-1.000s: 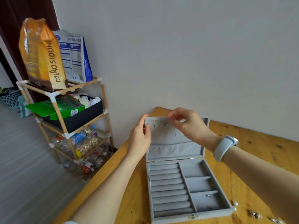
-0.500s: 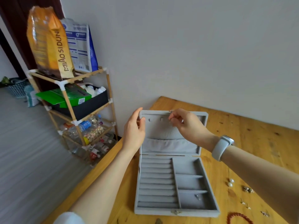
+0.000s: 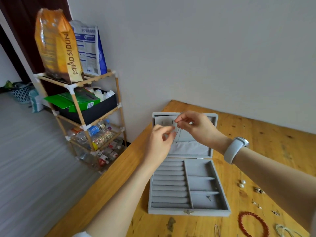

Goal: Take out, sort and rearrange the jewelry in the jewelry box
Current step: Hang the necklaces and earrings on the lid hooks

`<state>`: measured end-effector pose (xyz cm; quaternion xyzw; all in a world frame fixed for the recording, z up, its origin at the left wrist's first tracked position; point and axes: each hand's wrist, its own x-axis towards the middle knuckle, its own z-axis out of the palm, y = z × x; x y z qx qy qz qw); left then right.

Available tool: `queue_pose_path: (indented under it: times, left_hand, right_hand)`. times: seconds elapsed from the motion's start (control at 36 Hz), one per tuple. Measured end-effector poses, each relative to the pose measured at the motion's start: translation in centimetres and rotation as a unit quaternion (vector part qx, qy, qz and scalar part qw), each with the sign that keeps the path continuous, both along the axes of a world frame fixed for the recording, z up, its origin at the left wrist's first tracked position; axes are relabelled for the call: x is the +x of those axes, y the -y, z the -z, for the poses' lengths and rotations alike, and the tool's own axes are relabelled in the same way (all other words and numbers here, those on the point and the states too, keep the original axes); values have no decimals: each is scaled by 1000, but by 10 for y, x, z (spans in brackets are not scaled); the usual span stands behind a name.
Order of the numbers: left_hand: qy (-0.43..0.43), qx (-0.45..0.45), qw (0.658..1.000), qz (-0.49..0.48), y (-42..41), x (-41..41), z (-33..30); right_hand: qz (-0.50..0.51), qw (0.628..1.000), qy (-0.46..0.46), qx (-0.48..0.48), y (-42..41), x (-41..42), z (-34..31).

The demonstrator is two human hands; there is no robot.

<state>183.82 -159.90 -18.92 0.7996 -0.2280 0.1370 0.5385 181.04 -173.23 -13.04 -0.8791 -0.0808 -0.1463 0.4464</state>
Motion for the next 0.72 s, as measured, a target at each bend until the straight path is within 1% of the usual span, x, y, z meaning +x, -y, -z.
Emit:
queue_pose_path:
  times: [0.11, 0.22, 0.28, 0.36, 0.44, 0.53, 0.61, 0.72]
  left_hand:
    - [-35, -44, 998, 14, 7, -2, -4]
    - [-35, -62, 997, 4, 8, -2, -6]
    - [-30, -59, 998, -4, 5, 1, -4]
    - [-31, -56, 998, -17, -1, 7, -2]
    - [-24, -49, 997, -60, -4, 13, -1]
    - [-20, -49, 989, -138, -1, 17, 1]
    - [-13, -46, 981, -186, 2, 21, 5]
    - [-2, -40, 980, -193, 3, 25, 5]
  right_hand:
    - [1, 1000, 8, -10, 0, -1, -1]
    - [7, 1000, 15, -20, 5, -4, -2]
    - [11, 999, 12, -50, 8, -6, -1]
    - [25, 991, 18, -126, 12, -7, 4]
    - [49, 979, 33, -195, 12, -3, 13]
    - [78, 969, 50, -229, 7, 4, 23]
    - [102, 967, 53, -228, -1, 14, 31]
    - [127, 971, 55, -198, -9, 23, 43]
